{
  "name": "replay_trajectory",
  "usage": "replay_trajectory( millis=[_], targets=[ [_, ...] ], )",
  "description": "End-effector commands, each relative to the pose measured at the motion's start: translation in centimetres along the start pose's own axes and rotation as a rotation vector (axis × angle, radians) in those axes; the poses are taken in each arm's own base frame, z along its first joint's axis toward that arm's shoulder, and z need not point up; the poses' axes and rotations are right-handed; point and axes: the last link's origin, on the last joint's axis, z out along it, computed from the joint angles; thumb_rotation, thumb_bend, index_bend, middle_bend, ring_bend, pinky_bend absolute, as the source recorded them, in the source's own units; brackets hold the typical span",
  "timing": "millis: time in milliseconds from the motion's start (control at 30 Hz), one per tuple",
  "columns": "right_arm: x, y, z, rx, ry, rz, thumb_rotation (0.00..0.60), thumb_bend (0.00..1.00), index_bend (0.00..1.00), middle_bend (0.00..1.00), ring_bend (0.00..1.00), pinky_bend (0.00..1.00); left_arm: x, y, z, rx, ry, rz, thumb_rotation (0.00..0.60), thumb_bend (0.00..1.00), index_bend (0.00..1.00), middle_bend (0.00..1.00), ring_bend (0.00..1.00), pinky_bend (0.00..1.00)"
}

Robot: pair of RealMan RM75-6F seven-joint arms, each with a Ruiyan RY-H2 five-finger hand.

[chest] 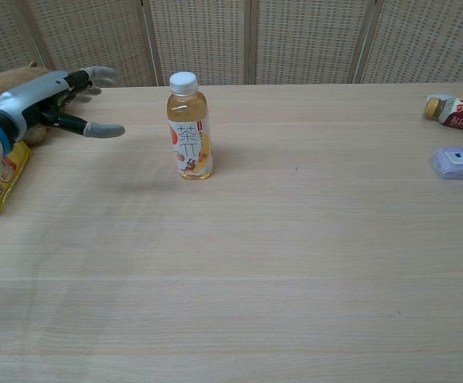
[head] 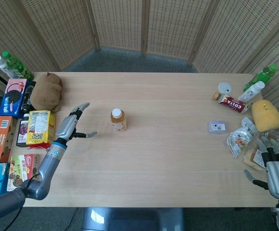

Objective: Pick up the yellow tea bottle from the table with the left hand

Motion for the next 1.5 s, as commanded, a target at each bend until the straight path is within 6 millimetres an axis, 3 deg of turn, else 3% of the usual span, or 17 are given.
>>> replay_trajectory(
  millis=[33,433,567,800,1000,1100,1333,1500],
  targets=[
    [0.3,0.1,-0.2,-0.007,0.003,0.001,0.487,0.25,0.0,0.0,0.0,0.0,-2.1,1.2,2.2,-0.029,-0.009,-0.045,0.461,0.0,0.0,0.0,0.0,0.0],
    [1.1,0.8,-1.0,-0.04,0.011,0.008,0.49,0.25,0.0,0.0,0.0,0.0,-6.3,3.5,5.5,-0.053,-0.059,-0.153,0.471,0.0,0.0,0.0,0.0,0.0],
    [1.3,1.0,-1.2,-0.046,0.014,0.012,0.485,0.25,0.0,0.0,0.0,0.0,-7.2,3.8,6.1,-0.054,-0.073,-0.188,0.491,0.09,0.0,0.01,0.02,0.0],
    [1.8,1.2,-1.7,-0.06,0.02,0.015,0.486,0.25,0.0,0.0,0.0,0.0,-8.7,4.3,6.8,-0.047,-0.086,-0.259,0.6,0.2,0.0,0.1,0.1,0.0],
    [2.2,1.1,-2.0,-0.063,0.021,0.018,0.489,0.25,0.0,0.0,0.0,0.0,-10.0,5.0,7.4,-0.047,-0.121,-0.326,0.6,0.23,0.04,0.15,0.14,0.0],
    [2.4,1.2,-2.3,-0.07,0.023,0.019,0.489,0.25,0.0,0.0,0.0,0.0,-10.5,5.4,7.5,-0.053,-0.116,-0.354,0.6,0.26,0.08,0.19,0.21,0.0],
    [2.4,1.4,-2.4,-0.078,0.026,0.017,0.487,0.25,0.0,0.0,0.0,0.0,-10.8,5.3,7.6,-0.042,-0.069,-0.414,0.6,0.38,0.3,0.42,0.5,0.25],
    [2.3,1.4,-2.3,-0.077,0.022,0.018,0.485,0.25,0.0,0.0,0.0,0.0,-10.3,4.9,7.6,-0.027,-0.027,-0.462,0.6,0.4,0.46,0.58,0.64,0.4]
  ],
)
